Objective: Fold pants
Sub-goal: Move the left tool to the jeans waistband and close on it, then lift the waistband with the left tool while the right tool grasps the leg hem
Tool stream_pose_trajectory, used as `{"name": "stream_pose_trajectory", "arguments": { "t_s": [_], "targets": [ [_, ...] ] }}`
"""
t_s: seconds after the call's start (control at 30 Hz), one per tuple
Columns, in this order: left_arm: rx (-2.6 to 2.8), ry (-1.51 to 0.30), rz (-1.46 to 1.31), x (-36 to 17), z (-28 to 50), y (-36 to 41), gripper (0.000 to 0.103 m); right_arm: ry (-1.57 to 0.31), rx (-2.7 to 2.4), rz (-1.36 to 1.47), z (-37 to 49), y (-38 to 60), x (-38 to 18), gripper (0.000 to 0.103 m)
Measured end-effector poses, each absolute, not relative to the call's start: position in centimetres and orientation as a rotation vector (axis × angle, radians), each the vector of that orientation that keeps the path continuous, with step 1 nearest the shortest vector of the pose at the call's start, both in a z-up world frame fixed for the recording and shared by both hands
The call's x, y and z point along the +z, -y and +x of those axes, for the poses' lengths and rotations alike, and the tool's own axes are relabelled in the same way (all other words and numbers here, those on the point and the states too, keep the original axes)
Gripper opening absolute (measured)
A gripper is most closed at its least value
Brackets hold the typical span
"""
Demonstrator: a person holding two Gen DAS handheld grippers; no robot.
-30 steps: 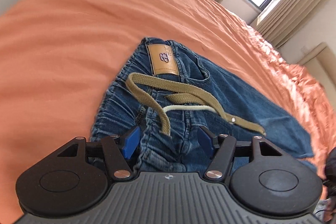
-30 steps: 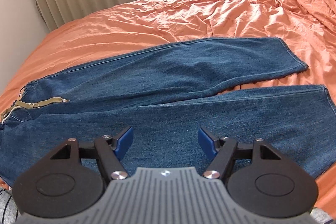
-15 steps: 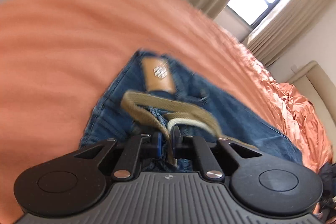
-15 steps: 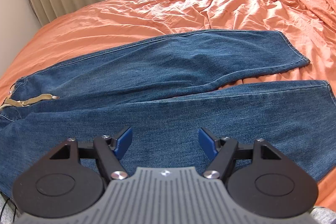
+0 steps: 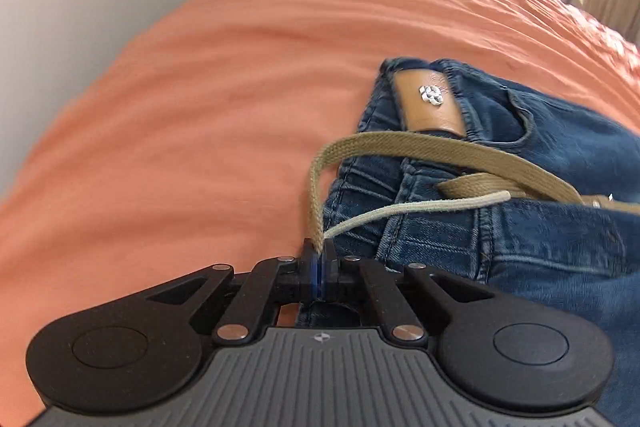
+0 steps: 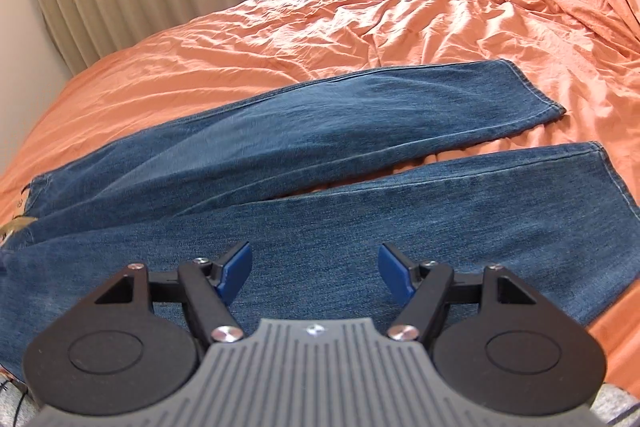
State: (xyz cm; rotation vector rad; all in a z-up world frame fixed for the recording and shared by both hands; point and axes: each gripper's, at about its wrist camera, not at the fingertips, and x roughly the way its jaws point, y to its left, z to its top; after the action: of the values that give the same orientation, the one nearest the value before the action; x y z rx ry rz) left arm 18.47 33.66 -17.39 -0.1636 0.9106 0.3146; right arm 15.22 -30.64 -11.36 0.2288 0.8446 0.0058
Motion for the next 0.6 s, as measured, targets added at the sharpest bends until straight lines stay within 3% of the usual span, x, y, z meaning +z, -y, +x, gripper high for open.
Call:
{"name": "stream_pose_trajectory", "arguments": {
  "t_s": [0.13,0.2,0.37,0.47,0.53,0.6],
  "targets": [
    [0.298,-0.906,-0.155,-16.1,18.1,-33.2,0.003,-0.88,-0.02,0.296,14.7,32.2,-9.7,0.072],
    [0.304,-0.88,-0.148,-14.4,17.1,-33.3,0.018,-0.887,-0.017,0.283,14.4,32.9,-8.3,0.073],
    [0.203,-0.823,-0.081,-9.7,14.0,-32.1,0.032,-0.89,-0.035,0.183,13.6,35.9,-4.5,0.074],
    [0.116,-0.822,0.029,-7.8,12.2,-29.7,0.035,-0.889,-0.023,0.129,12.9,38.8,-2.3,0.063],
    [0.054,-0.838,0.137,-7.2,11.0,-27.8,0.035,-0.883,-0.023,0.104,12.4,41.2,-0.9,0.048],
    [-0.002,-0.856,0.263,-7.0,9.5,-25.8,0.035,-0.873,-0.034,0.09,11.8,43.6,0.4,0.043]
  ]
}}
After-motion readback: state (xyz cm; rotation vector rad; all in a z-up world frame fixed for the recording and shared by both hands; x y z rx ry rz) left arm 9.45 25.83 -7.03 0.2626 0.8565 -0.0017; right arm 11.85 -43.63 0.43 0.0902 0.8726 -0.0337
